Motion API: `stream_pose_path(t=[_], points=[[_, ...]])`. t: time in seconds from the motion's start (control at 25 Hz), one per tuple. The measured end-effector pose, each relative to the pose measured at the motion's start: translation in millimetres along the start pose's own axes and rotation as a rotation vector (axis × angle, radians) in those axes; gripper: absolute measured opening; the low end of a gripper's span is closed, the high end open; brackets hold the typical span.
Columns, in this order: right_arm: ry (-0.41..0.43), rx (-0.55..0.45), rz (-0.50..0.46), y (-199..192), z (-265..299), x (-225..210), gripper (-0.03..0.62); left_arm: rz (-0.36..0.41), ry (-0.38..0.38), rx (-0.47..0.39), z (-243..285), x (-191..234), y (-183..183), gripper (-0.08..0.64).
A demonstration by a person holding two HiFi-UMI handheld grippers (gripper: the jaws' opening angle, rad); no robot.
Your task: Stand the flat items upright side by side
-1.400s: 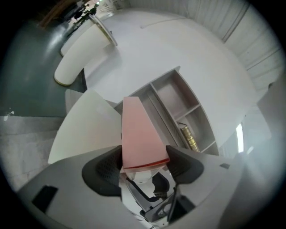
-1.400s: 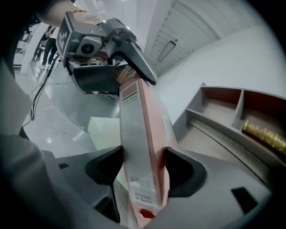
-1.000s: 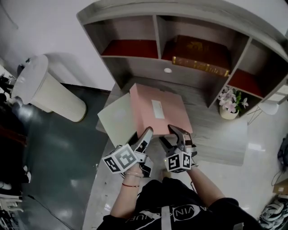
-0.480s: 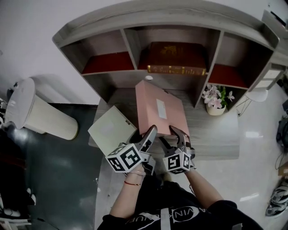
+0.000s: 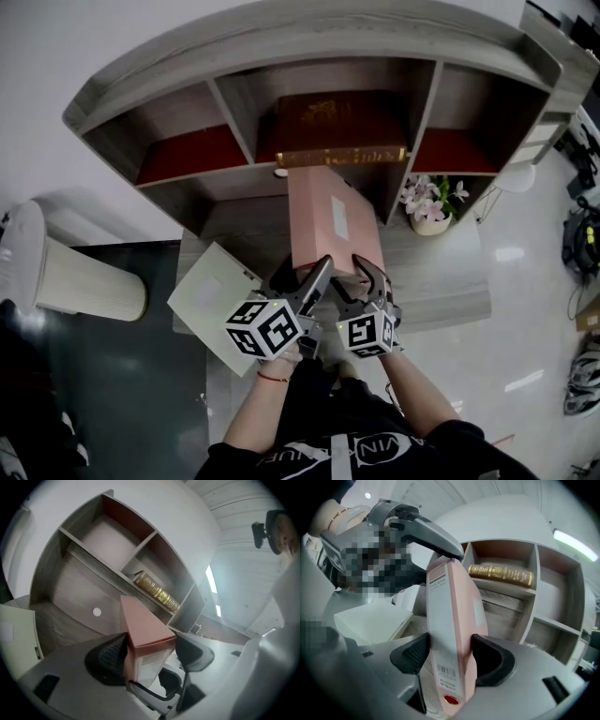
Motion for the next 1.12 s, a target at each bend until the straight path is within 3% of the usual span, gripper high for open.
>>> stream_pose_path(t=[0.84,1.12], points=[[-0.141,-0.036,0.311,-6.7,15.8,-75.4,0.299,0.342,-0.202,0.094,89.5,-50.0,19.6,0.310],[-0.132,-0.069,0.373,-17.2,6.2,-93.0,0.302,0.384,-0.291,0.123,110.9,-67.9,10.9,0.328]])
Point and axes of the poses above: the fingertips, and each gripper's own axes: z forward along the fingers, x to its left, y out of its top, the point moved 3 cm from there along -z, backward along the fingers, and after that the axes turned 2 degrees about x, right-handed, at the moved point
